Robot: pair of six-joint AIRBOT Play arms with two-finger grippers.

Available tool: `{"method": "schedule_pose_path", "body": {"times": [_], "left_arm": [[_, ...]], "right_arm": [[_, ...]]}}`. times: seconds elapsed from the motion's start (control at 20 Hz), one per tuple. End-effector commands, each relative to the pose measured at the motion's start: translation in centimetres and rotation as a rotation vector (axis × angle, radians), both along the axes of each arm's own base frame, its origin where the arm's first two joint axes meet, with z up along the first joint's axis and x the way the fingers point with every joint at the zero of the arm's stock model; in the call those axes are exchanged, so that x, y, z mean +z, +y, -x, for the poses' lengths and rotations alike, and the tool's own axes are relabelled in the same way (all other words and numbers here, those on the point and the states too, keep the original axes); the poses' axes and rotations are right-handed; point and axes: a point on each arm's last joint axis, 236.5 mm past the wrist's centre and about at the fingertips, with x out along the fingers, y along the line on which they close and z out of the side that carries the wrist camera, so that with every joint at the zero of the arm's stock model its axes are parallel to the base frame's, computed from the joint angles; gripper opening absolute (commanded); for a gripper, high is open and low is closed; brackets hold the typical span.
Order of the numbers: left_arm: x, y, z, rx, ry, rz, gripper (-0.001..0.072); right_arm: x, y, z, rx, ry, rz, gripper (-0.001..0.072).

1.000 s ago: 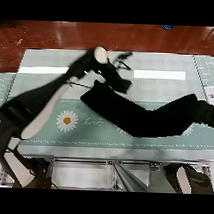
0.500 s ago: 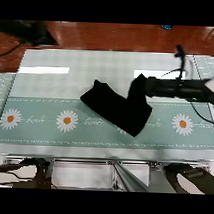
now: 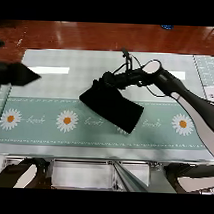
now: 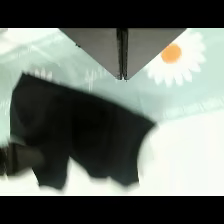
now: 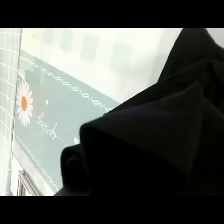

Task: Fold the shirts.

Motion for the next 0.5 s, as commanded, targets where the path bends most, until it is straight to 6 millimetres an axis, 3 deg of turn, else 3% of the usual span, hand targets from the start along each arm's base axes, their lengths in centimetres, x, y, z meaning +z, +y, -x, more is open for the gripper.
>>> {"method": "schedule_pose_path", "body": {"times": [0.0,0.05,0.1,0.2,0.3,0.45], "left_arm": [[-5.8,-1.4,3.2,0.019,0.093,0.085,0.0016],[-7.2,-1.5,3.4,0.031,0.118,0.098,0.0016],[-8.5,-1.4,3.3,0.048,0.135,0.103,0.0017],[-10.4,-1.3,3.4,0.071,0.159,0.107,0.0017],[-11.1,-1.3,3.8,0.07,0.179,0.106,0.0017],[-11.0,-1.3,3.9,0.055,0.171,0.099,0.0017]], "right_arm": [[-2.9,2.2,-1.6,-0.004,0.032,0.001,0.0152],[-3.4,2.4,-1.9,-0.021,0.047,-0.009,0.0343],[-3.6,2.4,-2.1,-0.026,0.044,-0.011,0.0416],[-2.6,1.4,-2.4,-0.028,0.059,-0.033,0.0416],[-0.1,-1.1,-1.7,0.024,0.087,-0.061,0.0415],[3.9,-9.1,1.1,0.124,0.07,0.067,0.0411]]}}
